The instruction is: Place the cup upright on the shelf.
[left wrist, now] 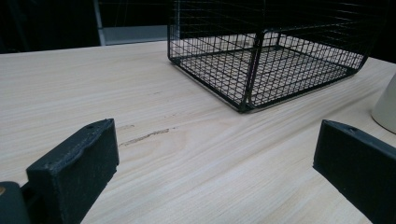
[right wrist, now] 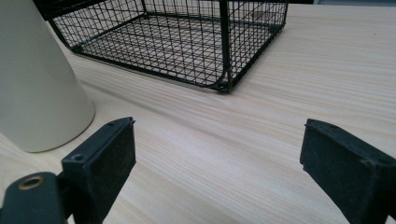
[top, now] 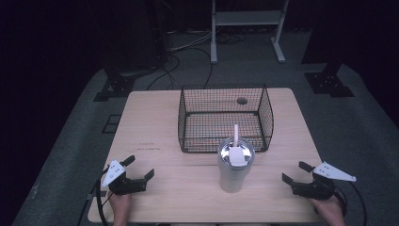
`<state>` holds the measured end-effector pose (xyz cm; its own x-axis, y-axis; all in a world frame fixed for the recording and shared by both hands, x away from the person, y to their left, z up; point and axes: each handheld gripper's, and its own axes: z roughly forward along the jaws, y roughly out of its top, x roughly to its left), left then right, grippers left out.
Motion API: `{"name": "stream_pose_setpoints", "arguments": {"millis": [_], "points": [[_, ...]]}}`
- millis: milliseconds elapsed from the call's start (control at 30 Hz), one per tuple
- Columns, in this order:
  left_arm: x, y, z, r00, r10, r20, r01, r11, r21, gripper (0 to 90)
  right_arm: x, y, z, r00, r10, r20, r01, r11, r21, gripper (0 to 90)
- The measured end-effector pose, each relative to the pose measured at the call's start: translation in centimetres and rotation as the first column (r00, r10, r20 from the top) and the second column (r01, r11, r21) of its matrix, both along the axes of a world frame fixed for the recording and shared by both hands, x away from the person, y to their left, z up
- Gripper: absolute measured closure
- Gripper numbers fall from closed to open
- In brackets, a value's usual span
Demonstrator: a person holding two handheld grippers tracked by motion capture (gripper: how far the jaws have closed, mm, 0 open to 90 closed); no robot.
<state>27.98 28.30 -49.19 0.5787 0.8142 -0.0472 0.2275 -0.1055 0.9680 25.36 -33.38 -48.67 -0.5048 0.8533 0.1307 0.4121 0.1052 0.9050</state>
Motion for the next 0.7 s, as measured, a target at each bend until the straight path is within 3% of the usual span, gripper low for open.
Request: {"name": "stream_pose_setpoints", "arguments": {"millis": [367, 700], "points": [[-0.1, 0.0, 0.0, 1.0, -0.007, 0.006, 0.006, 1.0, 0.006, 0.0, -0.3, 0.9, 0.7, 0.9992, 0.038, 0.012, -0.038, 0.999, -0.014, 9.9], [-0.1, 0.0, 0.0, 0.9999, -0.008, 0.008, 0.008, 1.0, 0.003, 0.0, -0.5, 2.7, 2.5, 0.992, 0.118, 0.045, -0.116, 0.992, -0.042, 8.2]]}}
